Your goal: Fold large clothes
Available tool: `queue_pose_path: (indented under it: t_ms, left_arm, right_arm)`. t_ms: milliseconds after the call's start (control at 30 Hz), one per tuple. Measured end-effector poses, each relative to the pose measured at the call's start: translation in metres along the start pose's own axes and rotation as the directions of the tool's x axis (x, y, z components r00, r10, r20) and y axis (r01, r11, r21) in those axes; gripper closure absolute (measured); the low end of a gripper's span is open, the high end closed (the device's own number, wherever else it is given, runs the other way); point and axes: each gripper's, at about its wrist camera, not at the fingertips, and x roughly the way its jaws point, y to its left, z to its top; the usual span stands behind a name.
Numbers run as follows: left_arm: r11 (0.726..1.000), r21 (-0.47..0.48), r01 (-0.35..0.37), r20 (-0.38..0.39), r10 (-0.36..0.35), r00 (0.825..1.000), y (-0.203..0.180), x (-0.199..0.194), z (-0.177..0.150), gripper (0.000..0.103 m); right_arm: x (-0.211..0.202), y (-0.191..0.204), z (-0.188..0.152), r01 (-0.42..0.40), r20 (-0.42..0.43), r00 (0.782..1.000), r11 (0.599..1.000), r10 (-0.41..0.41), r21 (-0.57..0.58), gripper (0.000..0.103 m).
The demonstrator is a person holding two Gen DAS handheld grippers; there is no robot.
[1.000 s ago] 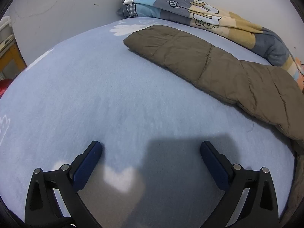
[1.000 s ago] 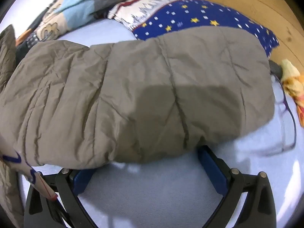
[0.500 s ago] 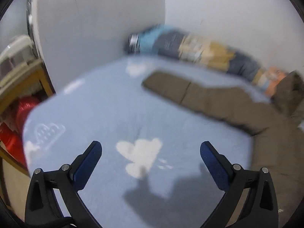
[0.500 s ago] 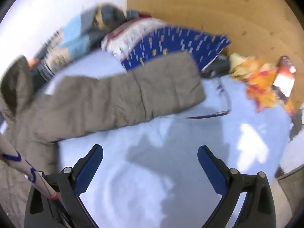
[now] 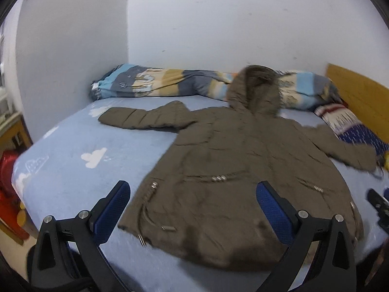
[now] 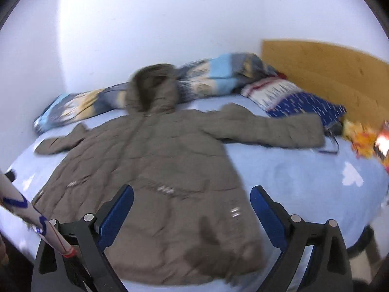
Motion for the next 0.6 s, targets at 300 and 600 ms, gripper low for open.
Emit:
queue_pose_path:
  t_ms: [300,600]
  left_arm:
    - [1.0,0.004,-0.017,0.017,0.017,1.0,-0.009,-0.029,0.003,0.0]
    - [1.0,-0.009,-0.017,-0.001,0.017,1.0,0.002,-0.029,-0.001,0.0]
  right_arm:
    - [-0.037,0.054,0.016,-0.006,-0.04,0.999,0.997,0.003,-0.082,0.004]
    - [-0.051,0.077,0.01,0.005,-0.038,0.999,0.989,-0.011,-0.15,0.004]
